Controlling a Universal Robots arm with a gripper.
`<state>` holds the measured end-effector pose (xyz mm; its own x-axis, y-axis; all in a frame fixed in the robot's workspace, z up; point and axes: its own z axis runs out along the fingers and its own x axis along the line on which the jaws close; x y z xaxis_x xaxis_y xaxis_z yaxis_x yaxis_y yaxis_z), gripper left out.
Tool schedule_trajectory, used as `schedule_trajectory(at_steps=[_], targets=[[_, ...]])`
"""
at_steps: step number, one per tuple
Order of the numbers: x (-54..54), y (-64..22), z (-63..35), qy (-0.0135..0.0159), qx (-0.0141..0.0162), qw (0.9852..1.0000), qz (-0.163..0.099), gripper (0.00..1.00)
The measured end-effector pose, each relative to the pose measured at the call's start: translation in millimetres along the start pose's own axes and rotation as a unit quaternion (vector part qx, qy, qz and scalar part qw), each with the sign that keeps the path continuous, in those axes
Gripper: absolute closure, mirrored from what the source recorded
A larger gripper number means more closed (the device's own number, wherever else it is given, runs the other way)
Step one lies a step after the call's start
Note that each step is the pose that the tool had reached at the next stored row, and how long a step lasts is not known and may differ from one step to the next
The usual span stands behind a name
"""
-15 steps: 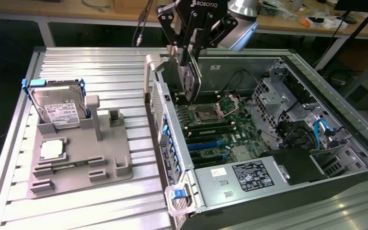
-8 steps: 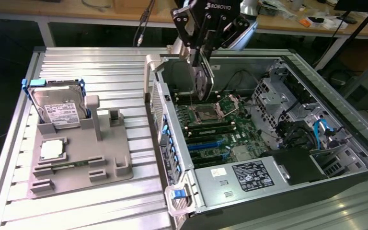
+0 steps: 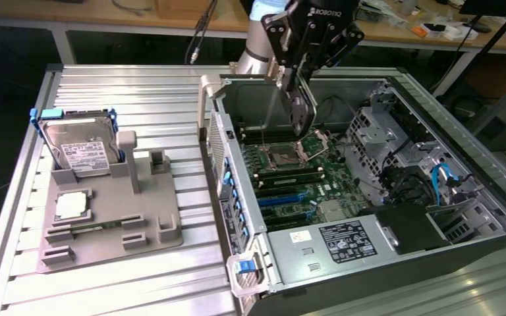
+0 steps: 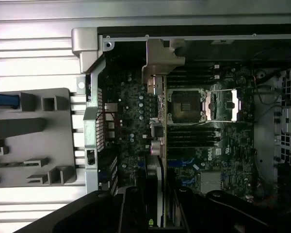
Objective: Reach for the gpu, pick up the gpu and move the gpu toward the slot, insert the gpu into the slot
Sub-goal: 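Pick up the gpu and move the gpu toward the slot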
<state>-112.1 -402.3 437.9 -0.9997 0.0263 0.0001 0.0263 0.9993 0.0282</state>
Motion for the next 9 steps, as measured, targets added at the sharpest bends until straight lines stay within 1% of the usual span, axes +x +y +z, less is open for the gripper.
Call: schedule_trajectory(at_steps=[9], targets=[[-32.9,4.0,2.8,-0.0048,-0.0001,1.0,0.0,0.73]])
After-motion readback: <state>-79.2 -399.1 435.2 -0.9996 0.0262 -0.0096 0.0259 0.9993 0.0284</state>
